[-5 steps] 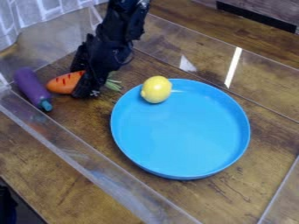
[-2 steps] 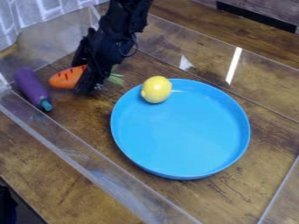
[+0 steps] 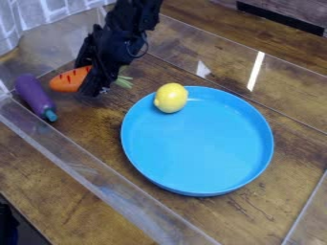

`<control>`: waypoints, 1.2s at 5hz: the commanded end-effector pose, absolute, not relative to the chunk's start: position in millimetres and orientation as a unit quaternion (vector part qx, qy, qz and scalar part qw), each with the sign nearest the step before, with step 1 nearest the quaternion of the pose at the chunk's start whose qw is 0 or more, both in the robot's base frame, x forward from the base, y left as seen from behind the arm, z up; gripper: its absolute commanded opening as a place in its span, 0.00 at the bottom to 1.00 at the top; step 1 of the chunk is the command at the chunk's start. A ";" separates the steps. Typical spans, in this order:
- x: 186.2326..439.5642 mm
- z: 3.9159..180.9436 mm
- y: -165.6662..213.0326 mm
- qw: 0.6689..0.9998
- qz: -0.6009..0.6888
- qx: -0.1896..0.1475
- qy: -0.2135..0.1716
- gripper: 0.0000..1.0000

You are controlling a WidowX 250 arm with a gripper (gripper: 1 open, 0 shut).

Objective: Move the carrot to the right side

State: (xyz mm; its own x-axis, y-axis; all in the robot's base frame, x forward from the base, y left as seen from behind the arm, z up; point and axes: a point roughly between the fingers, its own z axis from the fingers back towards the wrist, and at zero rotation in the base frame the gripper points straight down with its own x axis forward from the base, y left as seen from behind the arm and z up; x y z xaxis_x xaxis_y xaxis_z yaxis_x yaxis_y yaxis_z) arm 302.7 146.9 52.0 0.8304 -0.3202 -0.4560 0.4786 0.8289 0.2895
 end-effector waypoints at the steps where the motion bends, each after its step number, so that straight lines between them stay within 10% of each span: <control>1: 306.4 97.2 134.8 0.942 -0.187 0.228 0.162 0.00; 6: 310.4 150.4 63.4 0.921 -0.242 0.278 0.125 0.00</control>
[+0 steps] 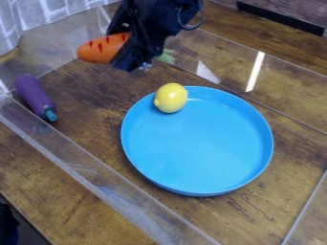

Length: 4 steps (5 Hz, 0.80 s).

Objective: Move the carrot to the right side

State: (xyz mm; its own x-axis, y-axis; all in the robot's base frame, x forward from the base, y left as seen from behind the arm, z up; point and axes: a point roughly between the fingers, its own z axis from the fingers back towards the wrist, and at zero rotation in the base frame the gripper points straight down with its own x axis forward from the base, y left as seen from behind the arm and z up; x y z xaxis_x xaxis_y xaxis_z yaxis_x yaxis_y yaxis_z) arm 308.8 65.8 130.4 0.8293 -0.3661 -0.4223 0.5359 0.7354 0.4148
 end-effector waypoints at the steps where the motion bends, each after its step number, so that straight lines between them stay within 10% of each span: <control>1: 309.1 153.7 45.6 0.911 -0.272 0.288 0.112 0.00; 4: 280.1 112.8 -51.2 0.888 -0.333 0.299 0.106 0.00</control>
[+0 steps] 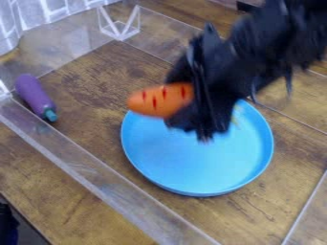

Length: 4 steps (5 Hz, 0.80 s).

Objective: Move the carrot to the right side

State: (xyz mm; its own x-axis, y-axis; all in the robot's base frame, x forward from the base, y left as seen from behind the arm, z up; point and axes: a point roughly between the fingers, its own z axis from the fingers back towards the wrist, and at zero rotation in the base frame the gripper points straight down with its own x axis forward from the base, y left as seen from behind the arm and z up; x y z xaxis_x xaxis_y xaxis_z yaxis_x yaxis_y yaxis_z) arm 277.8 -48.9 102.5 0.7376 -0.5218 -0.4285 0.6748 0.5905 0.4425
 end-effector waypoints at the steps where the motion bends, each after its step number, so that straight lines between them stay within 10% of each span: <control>1: 293.1 101.3 -47.0 0.894 -0.326 0.287 0.112 1.00; 4: 299.9 75.1 -22.8 0.921 -0.262 0.250 0.141 1.00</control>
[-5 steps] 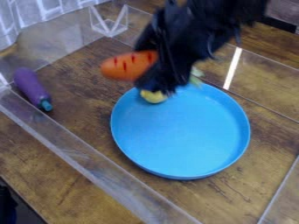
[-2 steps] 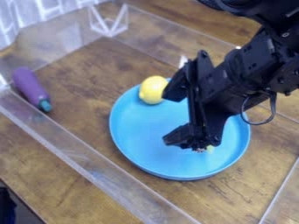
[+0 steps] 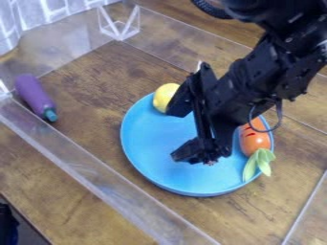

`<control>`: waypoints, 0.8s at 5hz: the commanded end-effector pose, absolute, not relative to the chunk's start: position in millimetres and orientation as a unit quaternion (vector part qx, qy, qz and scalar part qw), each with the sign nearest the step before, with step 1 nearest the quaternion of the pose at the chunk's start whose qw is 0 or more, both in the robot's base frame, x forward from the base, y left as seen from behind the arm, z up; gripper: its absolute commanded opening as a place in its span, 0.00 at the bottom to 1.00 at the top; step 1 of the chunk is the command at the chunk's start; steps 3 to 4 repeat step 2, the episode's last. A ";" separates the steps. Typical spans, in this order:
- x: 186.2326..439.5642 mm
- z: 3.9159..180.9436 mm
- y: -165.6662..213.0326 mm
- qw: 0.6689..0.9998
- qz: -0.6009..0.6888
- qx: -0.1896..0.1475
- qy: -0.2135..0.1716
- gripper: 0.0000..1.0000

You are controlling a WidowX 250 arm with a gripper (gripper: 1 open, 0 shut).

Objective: Move the carrot to the right side

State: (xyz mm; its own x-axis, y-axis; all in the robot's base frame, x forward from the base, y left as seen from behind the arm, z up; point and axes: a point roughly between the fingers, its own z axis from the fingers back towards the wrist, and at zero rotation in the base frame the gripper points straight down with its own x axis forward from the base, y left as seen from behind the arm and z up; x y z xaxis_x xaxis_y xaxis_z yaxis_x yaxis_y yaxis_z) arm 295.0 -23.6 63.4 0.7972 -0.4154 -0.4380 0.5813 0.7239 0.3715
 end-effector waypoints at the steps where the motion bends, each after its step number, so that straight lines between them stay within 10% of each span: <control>1: 302.8 70.9 -25.0 0.919 -0.274 0.246 0.142 1.00; 4: 305.1 67.9 -27.3 0.916 -0.287 0.242 0.141 1.00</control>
